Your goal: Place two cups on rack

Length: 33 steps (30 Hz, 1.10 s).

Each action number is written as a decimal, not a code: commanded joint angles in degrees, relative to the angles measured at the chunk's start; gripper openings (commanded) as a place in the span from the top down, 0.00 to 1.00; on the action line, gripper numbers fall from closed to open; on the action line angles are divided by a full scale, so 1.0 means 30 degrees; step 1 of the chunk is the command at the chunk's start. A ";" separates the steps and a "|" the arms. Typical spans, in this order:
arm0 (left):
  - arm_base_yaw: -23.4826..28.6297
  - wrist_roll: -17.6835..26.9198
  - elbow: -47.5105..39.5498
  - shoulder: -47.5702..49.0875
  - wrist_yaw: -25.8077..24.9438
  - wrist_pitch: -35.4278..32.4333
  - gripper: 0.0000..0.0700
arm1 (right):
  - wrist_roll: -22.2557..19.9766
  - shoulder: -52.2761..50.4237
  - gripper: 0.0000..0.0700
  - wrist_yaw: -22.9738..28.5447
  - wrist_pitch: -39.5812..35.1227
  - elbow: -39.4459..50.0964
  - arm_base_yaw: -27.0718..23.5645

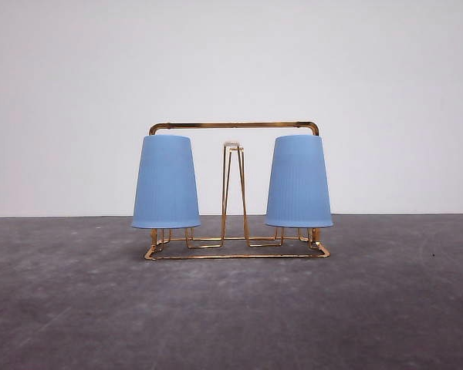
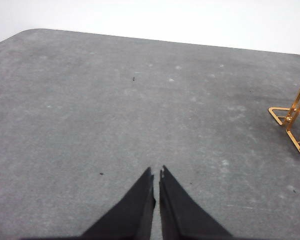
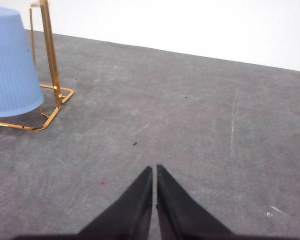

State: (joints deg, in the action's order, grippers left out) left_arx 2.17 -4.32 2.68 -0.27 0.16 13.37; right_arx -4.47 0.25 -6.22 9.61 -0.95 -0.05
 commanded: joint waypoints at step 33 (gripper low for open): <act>0.0000 -0.0095 -0.0270 0.0015 0.0023 0.0117 1.00 | 0.0146 -0.0015 0.98 0.0044 -0.0226 0.0087 0.0007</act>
State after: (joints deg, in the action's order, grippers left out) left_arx 2.17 -4.32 2.68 -0.27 0.16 13.37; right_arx -4.47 0.25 -6.22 9.61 -0.95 -0.05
